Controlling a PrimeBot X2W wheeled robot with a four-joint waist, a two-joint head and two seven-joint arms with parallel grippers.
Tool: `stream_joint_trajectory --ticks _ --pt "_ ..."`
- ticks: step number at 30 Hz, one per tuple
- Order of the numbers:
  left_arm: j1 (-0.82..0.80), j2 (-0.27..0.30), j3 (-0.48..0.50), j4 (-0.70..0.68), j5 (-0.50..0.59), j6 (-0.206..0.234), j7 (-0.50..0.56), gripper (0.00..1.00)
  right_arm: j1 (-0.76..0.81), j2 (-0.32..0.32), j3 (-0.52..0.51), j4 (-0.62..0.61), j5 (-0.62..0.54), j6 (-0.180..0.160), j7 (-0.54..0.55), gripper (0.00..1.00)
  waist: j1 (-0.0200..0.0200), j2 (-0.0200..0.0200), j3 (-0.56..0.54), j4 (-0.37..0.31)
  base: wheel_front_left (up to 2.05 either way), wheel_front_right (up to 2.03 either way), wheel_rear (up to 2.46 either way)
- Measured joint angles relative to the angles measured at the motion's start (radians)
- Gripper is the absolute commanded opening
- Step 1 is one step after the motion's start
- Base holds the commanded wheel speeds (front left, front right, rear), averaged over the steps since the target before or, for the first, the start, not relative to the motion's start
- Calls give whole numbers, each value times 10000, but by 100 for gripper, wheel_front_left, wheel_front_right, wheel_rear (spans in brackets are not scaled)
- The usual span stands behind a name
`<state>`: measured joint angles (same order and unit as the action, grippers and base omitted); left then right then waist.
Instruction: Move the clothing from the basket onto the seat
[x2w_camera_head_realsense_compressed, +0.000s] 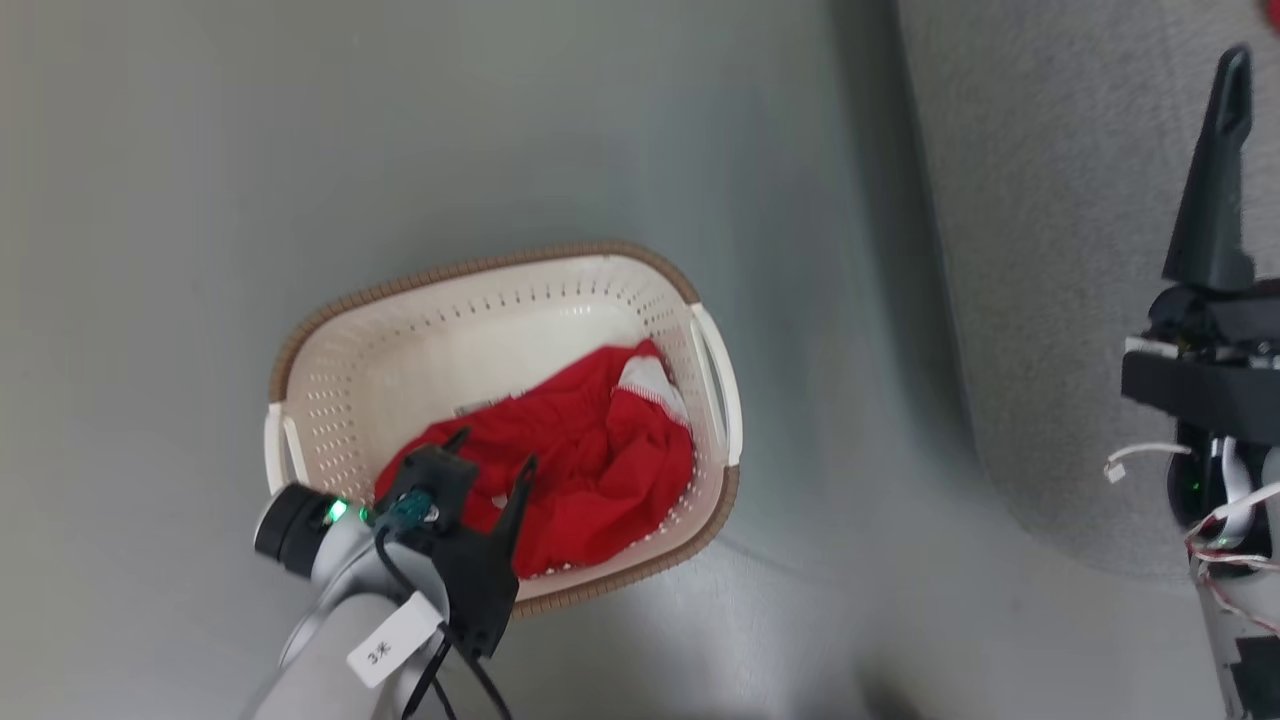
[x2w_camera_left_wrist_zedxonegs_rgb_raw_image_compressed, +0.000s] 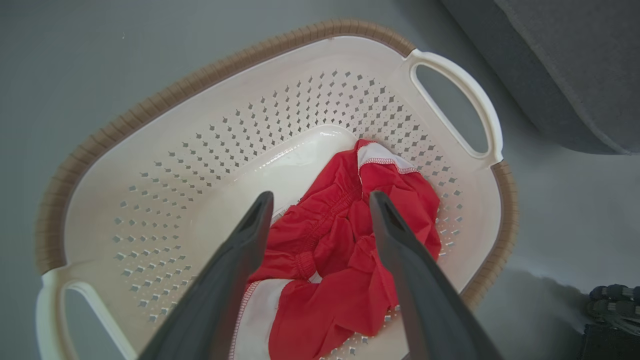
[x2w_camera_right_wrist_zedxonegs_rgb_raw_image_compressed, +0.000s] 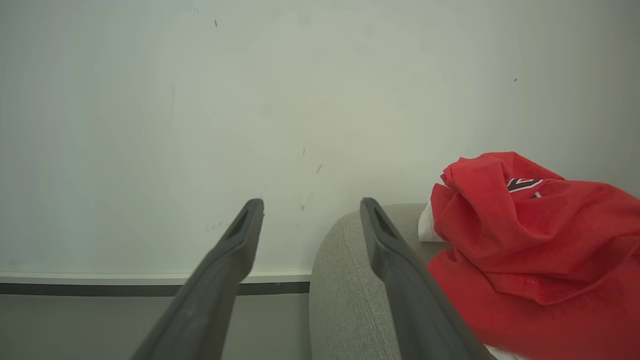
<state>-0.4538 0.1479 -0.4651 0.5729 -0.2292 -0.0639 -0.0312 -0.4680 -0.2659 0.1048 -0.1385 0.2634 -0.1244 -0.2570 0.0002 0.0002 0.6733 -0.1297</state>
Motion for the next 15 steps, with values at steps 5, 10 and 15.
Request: stream_joint_trajectory --ticks 5,10,15 --pt "-736 -79 -337 462 295 -167 125 100 -435 2 -119 -278 -56 0 -2 100 0 0 751 -19 0 0 0" --pt "-1246 -226 -679 1020 527 -334 136 100 -774 44 -151 -328 -176 0 -2 100 0 1 1438 -24 0 0 0" --pt "-1639 -265 -965 1582 644 -426 219 100 -803 102 -142 -372 -242 0 -2 100 -1 -1 1957 -23 0 0 0"
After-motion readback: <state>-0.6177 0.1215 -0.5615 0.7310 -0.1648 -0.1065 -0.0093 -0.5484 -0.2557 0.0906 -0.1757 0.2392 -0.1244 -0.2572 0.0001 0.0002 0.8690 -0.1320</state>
